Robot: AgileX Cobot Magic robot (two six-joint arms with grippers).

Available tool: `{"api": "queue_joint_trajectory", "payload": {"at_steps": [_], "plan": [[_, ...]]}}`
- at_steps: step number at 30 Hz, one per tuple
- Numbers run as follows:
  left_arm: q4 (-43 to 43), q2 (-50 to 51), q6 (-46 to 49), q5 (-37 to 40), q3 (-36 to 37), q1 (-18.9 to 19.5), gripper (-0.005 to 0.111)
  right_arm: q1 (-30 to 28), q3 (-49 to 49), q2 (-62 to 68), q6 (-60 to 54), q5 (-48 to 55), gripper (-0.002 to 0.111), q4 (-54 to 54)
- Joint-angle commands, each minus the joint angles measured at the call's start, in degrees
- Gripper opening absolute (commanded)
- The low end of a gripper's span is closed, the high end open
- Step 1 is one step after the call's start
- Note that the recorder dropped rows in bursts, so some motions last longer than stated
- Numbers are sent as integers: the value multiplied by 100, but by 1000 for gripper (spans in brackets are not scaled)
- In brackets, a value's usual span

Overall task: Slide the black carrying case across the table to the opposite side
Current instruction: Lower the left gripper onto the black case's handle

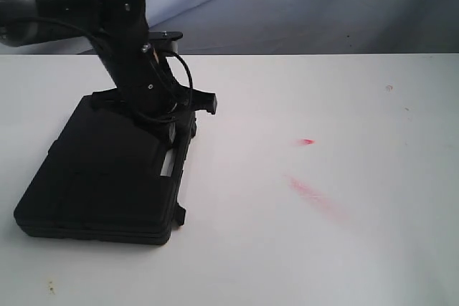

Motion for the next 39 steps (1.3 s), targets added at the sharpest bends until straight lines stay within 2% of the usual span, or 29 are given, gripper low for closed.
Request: {"api": "queue_joint_trajectory", "payload": {"at_steps": [1, 8, 16, 18, 37, 39], "plan": [[118, 494, -138, 619, -633, -9, 1, -28, 15, 9, -6, -11, 0, -65], [176, 931, -406, 547, -1033, -9, 3, -28, 15, 9, -6, -11, 0, -65], [391, 1014, -590, 311, -1072, -9, 34, -28, 15, 9, -6, -11, 0, -65], [391, 1064, -676, 249, -1072, -9, 37, -28, 15, 9, -6, -11, 0, -65], [196, 1716, -1126, 113, -1072, -9, 37, -28, 15, 9, -6, -11, 0, -65], [196, 1729, -1160, 113, -1072, -9, 34, -28, 15, 9, -6, -11, 0, -65]]}}
